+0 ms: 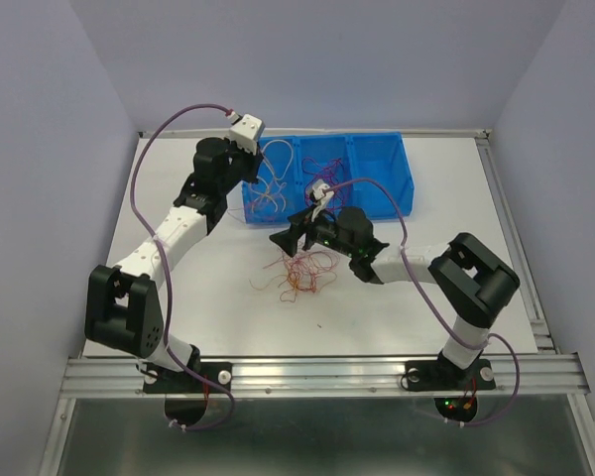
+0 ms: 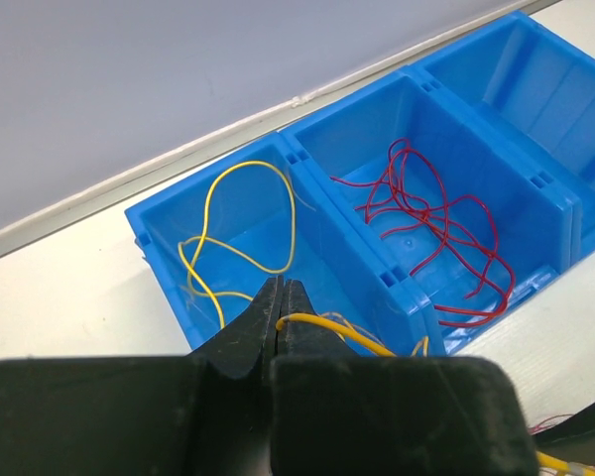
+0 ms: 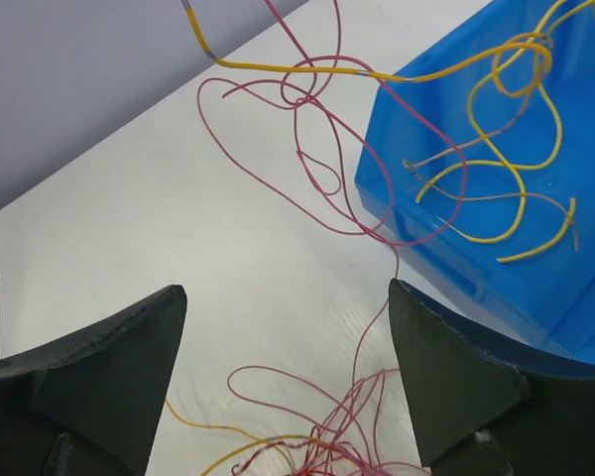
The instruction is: Untangle the cables
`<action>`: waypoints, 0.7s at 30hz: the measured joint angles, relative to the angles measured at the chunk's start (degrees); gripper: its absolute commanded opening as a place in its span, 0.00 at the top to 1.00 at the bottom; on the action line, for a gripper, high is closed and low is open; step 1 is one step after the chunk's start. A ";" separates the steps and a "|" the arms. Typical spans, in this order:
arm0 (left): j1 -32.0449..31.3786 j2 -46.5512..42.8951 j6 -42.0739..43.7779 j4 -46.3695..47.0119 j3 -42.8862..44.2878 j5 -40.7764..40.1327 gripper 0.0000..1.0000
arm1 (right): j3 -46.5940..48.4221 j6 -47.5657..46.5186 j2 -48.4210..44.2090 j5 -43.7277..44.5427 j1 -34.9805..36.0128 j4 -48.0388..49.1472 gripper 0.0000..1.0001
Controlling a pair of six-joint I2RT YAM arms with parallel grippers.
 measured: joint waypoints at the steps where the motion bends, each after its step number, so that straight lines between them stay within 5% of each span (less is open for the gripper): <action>1: 0.00 0.00 -0.04 -0.11 0.00 -0.04 1.00 | 0.76 -0.13 1.05 -0.09 0.17 0.02 0.13; 11: 0.00 0.31 -0.74 -0.81 0.02 -0.22 1.00 | 8.20 0.50 9.66 1.73 0.70 5.53 0.05; 21: 0.00 0.44 -1.31 -1.03 0.11 -0.11 1.00 | 17.27 0.57 16.87 1.99 0.70 7.72 0.11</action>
